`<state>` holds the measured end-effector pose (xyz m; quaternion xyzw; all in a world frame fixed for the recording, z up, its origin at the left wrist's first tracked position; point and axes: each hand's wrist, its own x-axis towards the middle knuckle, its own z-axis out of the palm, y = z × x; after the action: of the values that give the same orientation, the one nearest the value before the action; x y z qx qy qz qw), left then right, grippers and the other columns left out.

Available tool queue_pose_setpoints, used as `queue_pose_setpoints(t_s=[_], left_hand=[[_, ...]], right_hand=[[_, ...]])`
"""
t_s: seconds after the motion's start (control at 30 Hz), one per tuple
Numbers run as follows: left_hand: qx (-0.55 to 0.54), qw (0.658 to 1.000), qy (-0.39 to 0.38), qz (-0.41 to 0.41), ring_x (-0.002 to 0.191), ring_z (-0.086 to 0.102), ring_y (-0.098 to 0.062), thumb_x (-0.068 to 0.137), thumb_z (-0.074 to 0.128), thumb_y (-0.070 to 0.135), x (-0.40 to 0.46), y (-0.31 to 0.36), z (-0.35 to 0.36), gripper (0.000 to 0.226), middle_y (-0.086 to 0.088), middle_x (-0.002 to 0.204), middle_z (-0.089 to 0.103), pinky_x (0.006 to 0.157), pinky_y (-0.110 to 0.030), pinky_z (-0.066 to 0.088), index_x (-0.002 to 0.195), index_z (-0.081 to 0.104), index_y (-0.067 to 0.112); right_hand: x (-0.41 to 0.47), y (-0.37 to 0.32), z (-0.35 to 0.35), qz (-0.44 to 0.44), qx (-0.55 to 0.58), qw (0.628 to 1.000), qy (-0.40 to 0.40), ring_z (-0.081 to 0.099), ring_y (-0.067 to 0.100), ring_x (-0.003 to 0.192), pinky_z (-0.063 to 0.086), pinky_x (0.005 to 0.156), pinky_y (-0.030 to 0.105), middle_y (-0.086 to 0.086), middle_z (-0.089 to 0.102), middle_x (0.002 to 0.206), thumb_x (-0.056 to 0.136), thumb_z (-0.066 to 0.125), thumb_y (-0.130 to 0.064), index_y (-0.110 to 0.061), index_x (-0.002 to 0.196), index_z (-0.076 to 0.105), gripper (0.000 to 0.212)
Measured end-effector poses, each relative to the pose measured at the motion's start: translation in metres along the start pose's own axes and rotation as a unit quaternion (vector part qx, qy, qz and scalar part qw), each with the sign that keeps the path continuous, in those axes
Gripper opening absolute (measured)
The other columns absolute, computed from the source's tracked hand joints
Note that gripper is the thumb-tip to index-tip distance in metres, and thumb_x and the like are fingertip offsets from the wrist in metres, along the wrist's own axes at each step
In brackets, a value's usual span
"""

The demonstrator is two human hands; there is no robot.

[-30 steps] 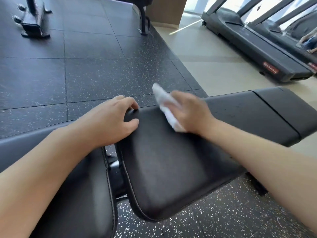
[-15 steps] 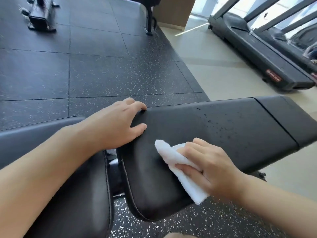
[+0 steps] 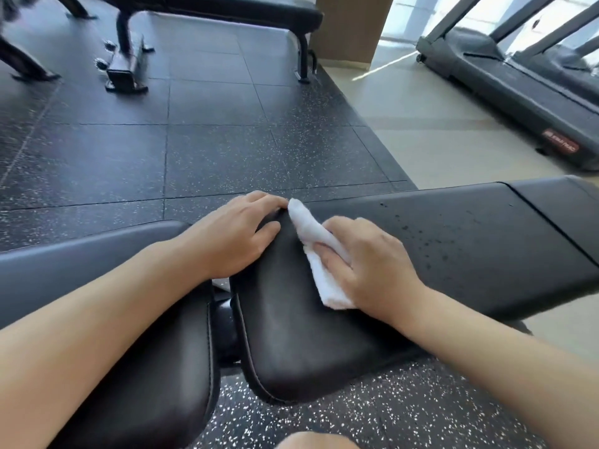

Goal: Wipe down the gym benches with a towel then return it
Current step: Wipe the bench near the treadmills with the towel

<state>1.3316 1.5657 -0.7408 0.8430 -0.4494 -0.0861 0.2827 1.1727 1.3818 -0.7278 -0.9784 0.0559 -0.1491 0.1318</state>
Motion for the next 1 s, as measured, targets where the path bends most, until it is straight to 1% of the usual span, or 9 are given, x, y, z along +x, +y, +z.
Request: queue_pose_setpoints(t_s=[0.2,0.3,0.37,0.47,0.57,0.7,0.77,0.9,1.0], left_hand=[[0.031,0.997,0.004,0.064,0.138,0.039,-0.002,0.103,0.052,0.019,-0.003,0.009,0.005,0.038,0.018,0.145,0.05,0.118,-0.021,0.026,0.139,0.058,0.029],[-0.001,0.999,0.027,0.04,0.134,0.047,-0.005,0.098,0.055,0.0,0.002,0.01,0.005,0.041,0.013,0.138,0.058,0.117,-0.022,0.03,0.131,0.066,0.021],[-0.004,0.999,0.04,0.031,0.128,0.052,-0.006,0.098,0.057,0.002,0.005,0.011,0.004,0.035,0.013,0.131,0.061,0.114,-0.024,0.035,0.127,0.067,0.02],[0.014,0.999,0.045,0.026,0.13,0.051,-0.005,0.102,0.058,0.017,0.001,0.006,0.008,0.03,0.021,0.133,0.058,0.114,-0.028,0.037,0.128,0.065,0.029],[0.022,0.998,0.05,0.031,0.133,0.052,-0.006,0.1,0.054,0.029,-0.001,0.006,0.011,0.032,0.025,0.135,0.056,0.115,-0.037,0.04,0.13,0.061,0.034],[0.007,0.999,0.042,0.028,0.133,0.053,-0.009,0.097,0.052,0.032,-0.001,0.01,0.01,0.034,0.022,0.136,0.057,0.114,-0.042,0.042,0.13,0.061,0.035],[0.034,0.998,0.032,0.032,0.136,0.05,-0.006,0.098,0.048,0.041,-0.003,0.011,0.012,0.039,0.023,0.141,0.053,0.115,-0.039,0.04,0.135,0.057,0.037],[0.077,0.996,0.033,0.033,0.138,0.046,-0.002,0.098,0.048,0.043,-0.007,0.013,0.013,0.042,0.023,0.145,0.05,0.117,-0.036,0.038,0.139,0.053,0.035],[0.081,0.996,0.036,0.024,0.135,0.048,-0.003,0.096,0.05,0.039,-0.005,0.018,0.013,0.043,0.019,0.144,0.052,0.116,-0.036,0.039,0.138,0.055,0.03]], right_hand=[[-0.04,0.004,-0.01,-0.086,0.026,0.995,-0.032,0.048,0.013,0.078,0.048,0.067,0.037,-0.012,0.059,0.085,0.1,0.051,-0.047,-0.026,0.096,0.063,0.024],[0.006,0.023,-0.013,-0.181,0.0,0.982,-0.052,0.052,0.016,0.079,0.051,0.071,0.035,-0.011,0.058,0.086,0.1,0.053,-0.044,-0.032,0.119,0.063,0.024],[0.042,0.044,-0.015,-0.123,-0.055,0.99,-0.037,0.057,0.016,0.083,0.04,0.073,0.028,-0.011,0.053,0.085,0.1,0.047,-0.046,-0.039,0.13,0.054,0.032],[0.062,0.052,-0.002,0.014,-0.06,0.998,-0.013,0.058,0.023,0.099,0.033,0.075,0.033,-0.011,0.053,0.095,0.1,0.045,-0.044,-0.028,0.106,0.047,0.018],[0.024,0.024,0.012,-0.072,-0.068,0.995,0.032,0.047,0.018,0.086,0.032,0.067,0.033,-0.01,0.051,0.095,0.098,0.048,-0.039,-0.029,0.118,0.05,0.022],[-0.01,0.024,0.003,-0.187,0.013,0.982,0.004,0.05,0.019,0.08,0.037,0.06,0.035,-0.009,0.053,0.087,0.099,0.053,-0.043,-0.025,0.098,0.053,0.019],[-0.001,0.041,-0.001,-0.177,0.024,0.983,-0.029,0.05,0.017,0.085,0.043,0.069,0.035,-0.01,0.054,0.091,0.1,0.049,-0.047,-0.026,0.103,0.055,0.022],[0.035,0.063,-0.005,-0.064,-0.032,0.997,0.035,0.055,0.018,0.081,0.038,0.07,0.028,-0.007,0.049,0.084,0.098,0.045,-0.044,-0.041,0.13,0.053,0.033],[0.029,0.054,-0.002,-0.049,-0.06,0.997,0.021,0.05,0.017,0.082,0.037,0.069,0.029,-0.009,0.045,0.085,0.101,0.041,-0.047,-0.035,0.121,0.055,0.028]])
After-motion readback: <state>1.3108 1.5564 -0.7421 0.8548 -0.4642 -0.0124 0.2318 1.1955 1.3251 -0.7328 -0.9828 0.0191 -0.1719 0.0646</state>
